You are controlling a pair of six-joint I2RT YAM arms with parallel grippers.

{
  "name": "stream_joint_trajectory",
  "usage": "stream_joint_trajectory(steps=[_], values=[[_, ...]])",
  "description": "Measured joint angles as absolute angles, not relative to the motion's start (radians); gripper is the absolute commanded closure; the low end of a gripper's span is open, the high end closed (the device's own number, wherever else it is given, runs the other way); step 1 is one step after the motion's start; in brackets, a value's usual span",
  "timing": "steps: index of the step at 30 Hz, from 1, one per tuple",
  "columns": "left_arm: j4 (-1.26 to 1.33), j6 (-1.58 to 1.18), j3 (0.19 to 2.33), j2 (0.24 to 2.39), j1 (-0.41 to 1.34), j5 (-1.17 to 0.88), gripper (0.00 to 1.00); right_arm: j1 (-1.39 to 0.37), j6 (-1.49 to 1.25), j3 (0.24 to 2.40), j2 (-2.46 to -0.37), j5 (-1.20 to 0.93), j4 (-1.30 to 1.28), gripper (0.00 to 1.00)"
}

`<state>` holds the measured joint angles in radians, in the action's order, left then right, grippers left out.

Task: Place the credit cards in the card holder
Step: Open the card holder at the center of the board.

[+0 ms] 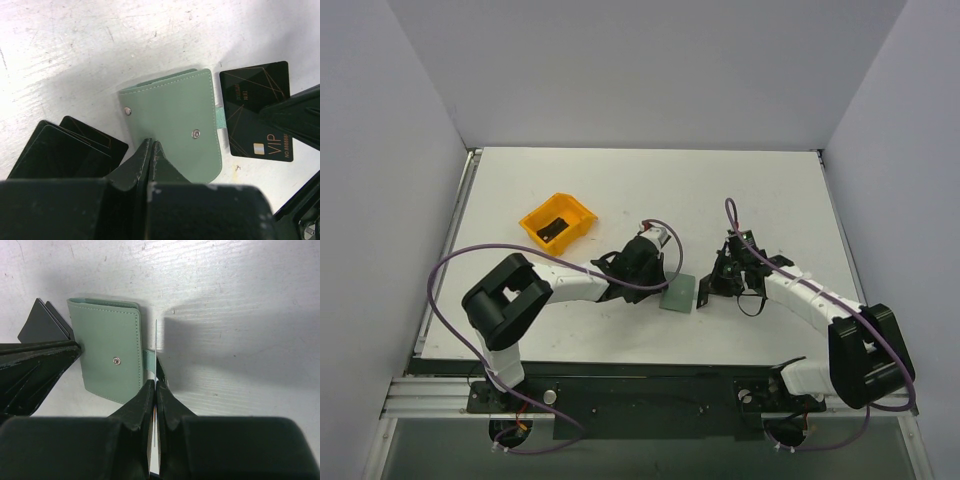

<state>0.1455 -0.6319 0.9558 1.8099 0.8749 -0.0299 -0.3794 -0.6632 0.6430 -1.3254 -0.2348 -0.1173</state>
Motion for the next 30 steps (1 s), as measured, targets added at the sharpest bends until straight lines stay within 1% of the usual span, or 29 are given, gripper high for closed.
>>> stream_joint_trajectory(steps=[30], values=[[0.147,-0.632,0.956,1.827,0.871,-0.035,1.0,-0.379,-0.653,0.63,-1.373,-0.326,-0.046,1.0]])
